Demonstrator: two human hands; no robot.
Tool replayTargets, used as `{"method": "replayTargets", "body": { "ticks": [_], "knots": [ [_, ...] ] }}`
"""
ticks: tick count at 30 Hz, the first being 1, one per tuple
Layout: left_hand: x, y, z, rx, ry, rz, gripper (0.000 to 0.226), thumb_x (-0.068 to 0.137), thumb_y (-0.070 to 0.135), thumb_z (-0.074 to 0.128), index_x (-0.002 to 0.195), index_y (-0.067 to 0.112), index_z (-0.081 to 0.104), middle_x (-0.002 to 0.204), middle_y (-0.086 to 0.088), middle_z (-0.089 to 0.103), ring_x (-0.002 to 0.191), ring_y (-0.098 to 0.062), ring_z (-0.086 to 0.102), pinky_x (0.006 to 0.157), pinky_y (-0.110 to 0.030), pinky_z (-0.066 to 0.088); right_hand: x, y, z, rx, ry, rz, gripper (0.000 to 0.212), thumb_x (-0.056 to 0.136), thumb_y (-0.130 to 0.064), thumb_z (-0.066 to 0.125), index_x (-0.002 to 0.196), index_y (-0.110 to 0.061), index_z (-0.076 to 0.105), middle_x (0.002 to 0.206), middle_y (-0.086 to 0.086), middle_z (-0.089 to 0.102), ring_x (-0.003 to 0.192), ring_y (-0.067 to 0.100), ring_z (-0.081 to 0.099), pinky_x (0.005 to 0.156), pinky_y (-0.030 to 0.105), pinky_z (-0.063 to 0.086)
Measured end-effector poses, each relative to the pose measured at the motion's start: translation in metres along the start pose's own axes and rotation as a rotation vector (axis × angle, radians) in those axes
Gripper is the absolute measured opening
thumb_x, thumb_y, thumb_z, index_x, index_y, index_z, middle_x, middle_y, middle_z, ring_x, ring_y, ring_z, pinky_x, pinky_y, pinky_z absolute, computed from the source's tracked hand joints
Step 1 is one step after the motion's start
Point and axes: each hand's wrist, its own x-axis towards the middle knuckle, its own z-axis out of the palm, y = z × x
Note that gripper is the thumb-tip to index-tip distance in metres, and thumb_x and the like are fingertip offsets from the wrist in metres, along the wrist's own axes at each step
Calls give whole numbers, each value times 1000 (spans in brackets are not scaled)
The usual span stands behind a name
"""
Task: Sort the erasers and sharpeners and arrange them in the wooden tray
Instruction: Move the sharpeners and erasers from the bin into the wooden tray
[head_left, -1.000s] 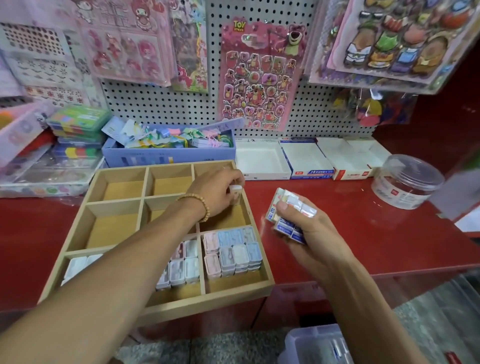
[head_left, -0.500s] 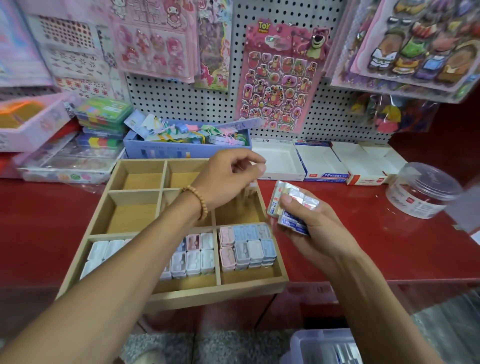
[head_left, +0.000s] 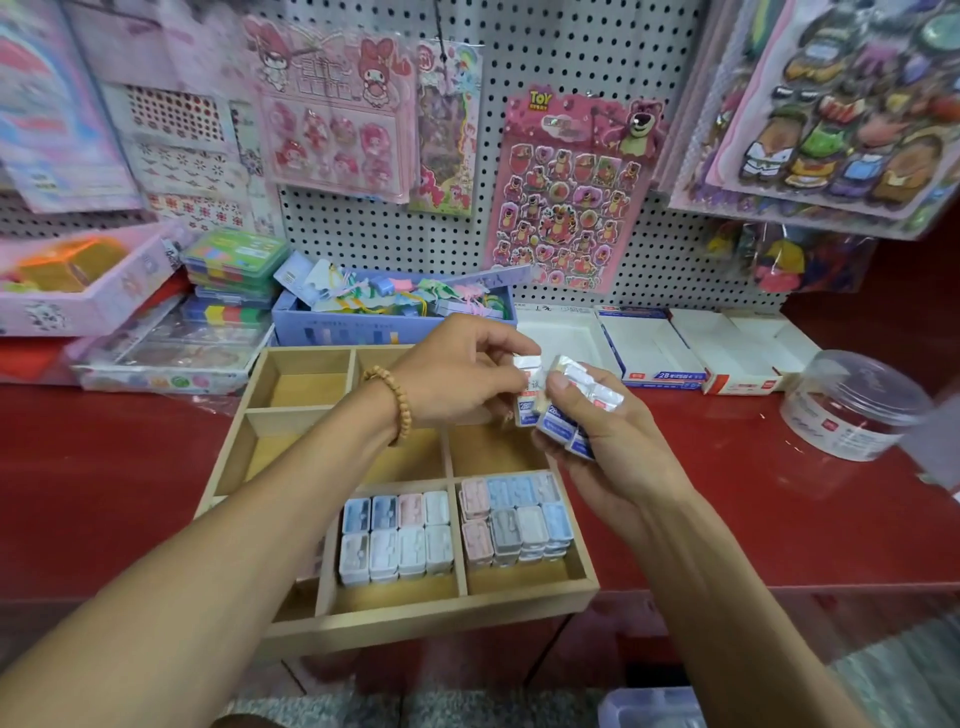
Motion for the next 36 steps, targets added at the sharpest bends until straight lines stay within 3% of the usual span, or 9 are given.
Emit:
{"method": "replayTargets", "body": {
  "ticks": [4, 8, 12, 17, 20, 26, 30, 34, 36],
  "knots": [
    [2, -11, -20, 15, 87, 3, 24, 85, -10, 61, 95, 10, 69, 76, -5, 55, 64, -16, 60, 60, -25, 58, 12, 3, -4, 6, 96, 4, 11, 96, -16, 62, 105, -10, 60, 91, 13, 69, 79, 24, 68, 68, 31, 55],
    [4, -41, -50, 353, 133, -9, 30, 78, -3, 69, 82, 27, 66, 73, 2, 59, 66, -16, 57, 73, -34, 54, 17, 7, -8, 40, 154, 76, 11, 98, -21, 61, 100, -10, 62, 89, 14, 68, 80, 28, 69, 69, 31, 52],
    [1, -65, -60, 575, 85, -53, 26, 80, 10, 74, 78, 32, 61, 78, 2, 65, 75, -17, 60, 79, -35, 52, 17, 9, -9, 125, 136, 155, 24, 99, -21, 58, 112, -1, 60, 94, 20, 69, 74, 26, 72, 67, 29, 52],
    [2, -81, -46, 736, 91, -6, 17, 85, 18, 71, 87, 30, 59, 83, 6, 60, 79, -14, 56, 78, -37, 52, 16, 11, -11, 161, 73, 185, 40, 98, -22, 56, 130, 3, 54, 98, 20, 68, 76, 26, 72, 61, 27, 54],
    [3, -83, -44, 790, 107, 21, 14, 85, 19, 71, 90, 27, 61, 84, 8, 59, 82, -14, 55, 77, -34, 50, 15, 12, -10, 100, 56, 167, 33, 99, -21, 56, 125, -1, 57, 100, 18, 69, 80, 26, 72, 60, 28, 55],
    [3, -73, -51, 717, 75, -32, 46, 77, 33, 80, 117, 26, 58, 102, 7, 57, 96, -12, 55, 88, -31, 48, 7, 12, -1, -43, 49, 138, 23, 83, -27, 67, 101, -12, 64, 86, 10, 65, 67, 15, 61, 52, 25, 52],
    [-1, -51, -43, 376, 201, 101, 25, 82, 32, 75, 104, 25, 65, 95, 6, 64, 87, -8, 60, 82, -25, 50, 9, 12, 4, -70, 91, 109, 32, 74, -29, 72, 100, -11, 63, 80, 9, 66, 60, 14, 60, 46, 22, 45],
    [-8, -21, -23, 123, -93, 119, 47, 70, 26, 85, 113, 26, 66, 88, 3, 66, 68, -7, 59, 73, -24, 52, 11, 14, 11, -118, 81, 66, 38, 71, -31, 72, 102, -12, 62, 78, 8, 69, 58, 15, 59, 45, 25, 39],
    [-9, -18, -16, 138, -116, 129, 49, 71, 15, 85, 115, 24, 66, 89, 1, 62, 63, -8, 58, 74, -30, 54, 11, 13, 13, -130, 76, 63, 38, 74, -33, 72, 103, -12, 61, 78, 7, 69, 57, 14, 59, 47, 25, 41]
  ]
}}
